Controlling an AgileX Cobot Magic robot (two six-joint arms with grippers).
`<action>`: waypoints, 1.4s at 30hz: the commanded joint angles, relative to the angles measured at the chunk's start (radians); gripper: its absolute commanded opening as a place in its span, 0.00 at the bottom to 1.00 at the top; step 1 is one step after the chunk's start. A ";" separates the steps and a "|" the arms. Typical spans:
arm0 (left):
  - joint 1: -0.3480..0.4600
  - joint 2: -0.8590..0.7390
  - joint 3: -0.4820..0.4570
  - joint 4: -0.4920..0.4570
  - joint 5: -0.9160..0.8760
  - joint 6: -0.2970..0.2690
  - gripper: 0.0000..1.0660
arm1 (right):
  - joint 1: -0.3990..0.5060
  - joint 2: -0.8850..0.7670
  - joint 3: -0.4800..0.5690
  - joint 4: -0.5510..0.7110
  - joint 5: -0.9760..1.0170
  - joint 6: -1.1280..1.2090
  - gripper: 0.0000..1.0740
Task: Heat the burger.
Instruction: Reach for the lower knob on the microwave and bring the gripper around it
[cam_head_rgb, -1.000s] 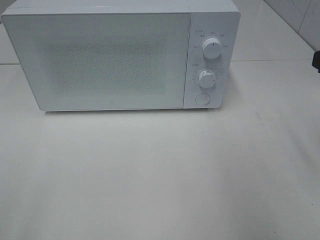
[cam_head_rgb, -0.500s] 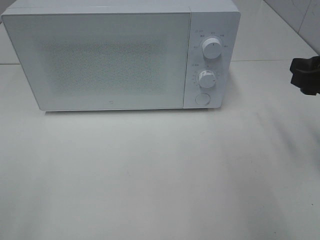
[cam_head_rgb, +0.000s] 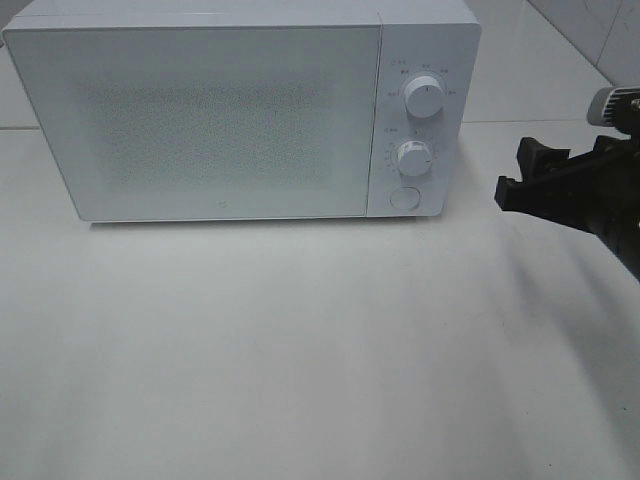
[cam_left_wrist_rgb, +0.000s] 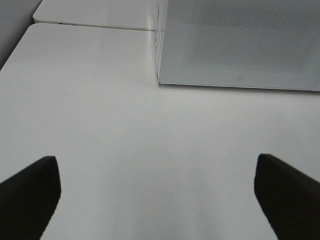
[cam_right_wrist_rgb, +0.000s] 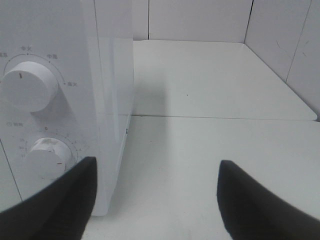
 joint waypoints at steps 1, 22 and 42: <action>0.004 -0.022 0.005 -0.005 -0.007 -0.003 0.92 | 0.053 0.025 0.002 0.070 -0.077 -0.017 0.62; 0.004 -0.022 0.005 -0.005 -0.007 -0.001 0.92 | 0.268 0.244 -0.155 0.295 -0.147 -0.018 0.62; 0.004 -0.022 0.005 -0.005 -0.007 -0.001 0.92 | 0.261 0.417 -0.339 0.292 -0.124 -0.036 0.71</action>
